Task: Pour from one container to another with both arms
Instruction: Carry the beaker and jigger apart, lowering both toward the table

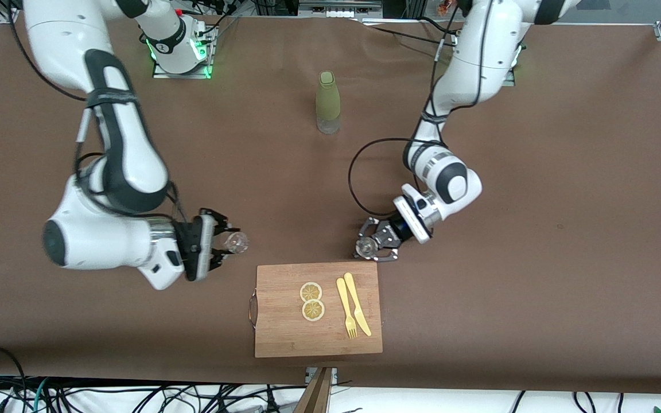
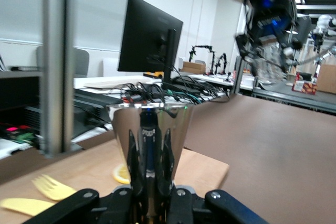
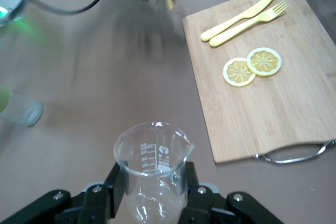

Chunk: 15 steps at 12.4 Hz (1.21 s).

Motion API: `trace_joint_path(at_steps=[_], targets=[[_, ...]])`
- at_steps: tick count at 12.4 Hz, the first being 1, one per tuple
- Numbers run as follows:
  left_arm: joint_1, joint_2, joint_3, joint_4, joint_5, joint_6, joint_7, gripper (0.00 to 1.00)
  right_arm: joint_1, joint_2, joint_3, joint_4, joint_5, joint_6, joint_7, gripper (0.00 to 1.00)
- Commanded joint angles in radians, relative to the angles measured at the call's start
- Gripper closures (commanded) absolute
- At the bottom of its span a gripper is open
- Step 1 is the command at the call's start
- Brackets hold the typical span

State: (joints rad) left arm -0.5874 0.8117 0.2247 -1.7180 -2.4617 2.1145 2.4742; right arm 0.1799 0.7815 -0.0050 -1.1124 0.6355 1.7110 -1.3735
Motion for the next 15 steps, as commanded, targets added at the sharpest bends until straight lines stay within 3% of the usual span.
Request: trace_joint_path(at_steps=[1, 3, 5, 9, 15], targets=[[0.264, -0.045, -0.21, 0.001, 0.175, -0.002, -0.017, 1.0, -0.114, -0.011, 0.017, -0.042, 0.094, -0.094, -0.18, 0.67], [0.439, -0.051, -0.335, 0.0, 0.304, -0.002, -0.018, 1.0, -0.181, -0.01, 0.017, -0.085, 0.105, -0.14, -0.341, 0.67], [0.556, -0.049, -0.393, -0.002, 0.403, -0.034, -0.03, 1.0, -0.238, -0.007, 0.016, -0.116, 0.105, -0.189, -0.48, 0.67], [0.681, -0.046, -0.395, -0.015, 0.545, -0.151, -0.052, 1.0, -0.367, 0.013, 0.016, -0.233, 0.105, -0.208, -0.789, 0.67], [0.863, -0.013, -0.384, -0.04, 0.808, -0.362, -0.054, 1.0, -0.477, 0.113, 0.014, -0.254, 0.105, -0.208, -1.053, 0.67]])
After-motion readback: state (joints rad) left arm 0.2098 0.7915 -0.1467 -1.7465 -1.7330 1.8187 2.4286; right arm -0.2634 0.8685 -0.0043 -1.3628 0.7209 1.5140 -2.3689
